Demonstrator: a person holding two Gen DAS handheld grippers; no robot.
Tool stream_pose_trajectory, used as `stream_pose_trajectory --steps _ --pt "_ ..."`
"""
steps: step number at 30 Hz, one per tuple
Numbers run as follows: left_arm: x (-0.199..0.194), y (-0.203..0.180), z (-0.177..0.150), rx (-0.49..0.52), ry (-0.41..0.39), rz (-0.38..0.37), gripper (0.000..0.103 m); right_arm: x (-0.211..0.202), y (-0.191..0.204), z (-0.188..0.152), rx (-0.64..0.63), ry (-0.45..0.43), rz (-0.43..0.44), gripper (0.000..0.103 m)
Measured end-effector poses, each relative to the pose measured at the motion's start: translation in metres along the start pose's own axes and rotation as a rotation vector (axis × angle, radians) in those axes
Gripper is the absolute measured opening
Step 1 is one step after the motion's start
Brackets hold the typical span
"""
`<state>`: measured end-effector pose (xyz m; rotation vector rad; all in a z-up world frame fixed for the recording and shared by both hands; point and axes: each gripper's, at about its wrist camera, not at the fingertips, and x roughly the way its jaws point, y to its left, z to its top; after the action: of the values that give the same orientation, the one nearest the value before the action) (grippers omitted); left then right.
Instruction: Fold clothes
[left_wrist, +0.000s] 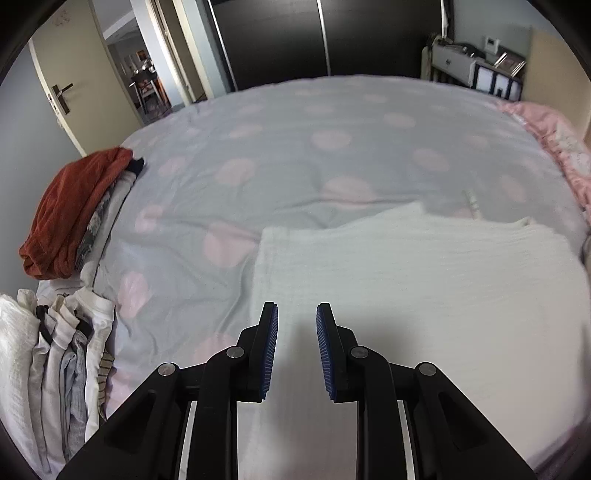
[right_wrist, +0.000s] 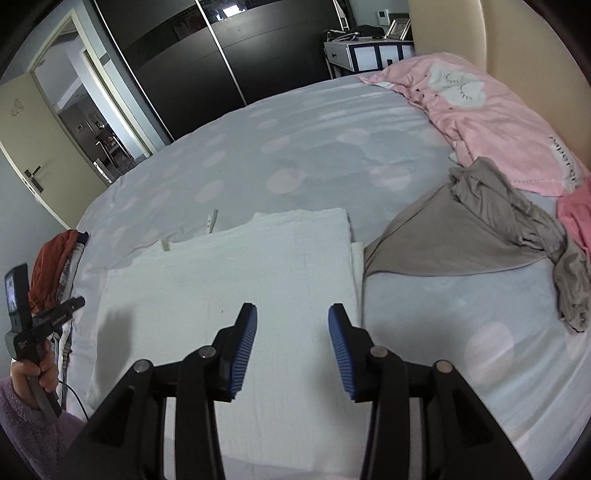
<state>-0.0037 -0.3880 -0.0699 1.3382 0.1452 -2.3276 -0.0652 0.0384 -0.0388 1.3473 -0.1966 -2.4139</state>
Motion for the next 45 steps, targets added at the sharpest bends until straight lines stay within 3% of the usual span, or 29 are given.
stream_pose_trajectory --steps 3,7,14,18,20,24,29,40,45 --pt "0.018 0.013 0.005 -0.051 0.017 -0.003 0.023 0.025 -0.009 0.004 0.023 -0.001 -0.008 0.04" --pt "0.03 0.021 0.009 -0.127 0.051 -0.087 0.023 0.058 -0.023 0.011 0.05 -0.014 -0.02 0.042" --pt "0.043 0.021 0.013 -0.159 0.06 -0.052 0.023 0.1 -0.05 0.016 0.088 -0.006 -0.038 0.043" --pt "0.053 0.021 0.014 -0.17 0.085 -0.027 0.023 0.12 -0.065 0.014 0.156 0.026 0.002 0.042" --pt "0.056 0.022 0.014 -0.18 0.096 -0.026 0.023 0.122 -0.067 0.012 0.154 0.018 -0.013 0.028" --pt "0.056 0.025 0.016 -0.19 0.087 -0.01 0.023 0.122 -0.063 0.01 0.151 0.006 -0.059 0.016" --pt "0.05 0.031 0.016 -0.203 0.072 -0.009 0.023 0.111 -0.044 0.011 0.057 -0.028 -0.145 0.013" --pt "0.028 0.058 0.015 -0.287 0.032 -0.053 0.023 0.104 0.042 -0.006 -0.309 -0.048 -0.532 0.01" --pt "0.024 0.07 0.013 -0.331 0.03 -0.08 0.023 0.112 0.091 -0.02 -0.478 -0.064 -0.591 0.007"
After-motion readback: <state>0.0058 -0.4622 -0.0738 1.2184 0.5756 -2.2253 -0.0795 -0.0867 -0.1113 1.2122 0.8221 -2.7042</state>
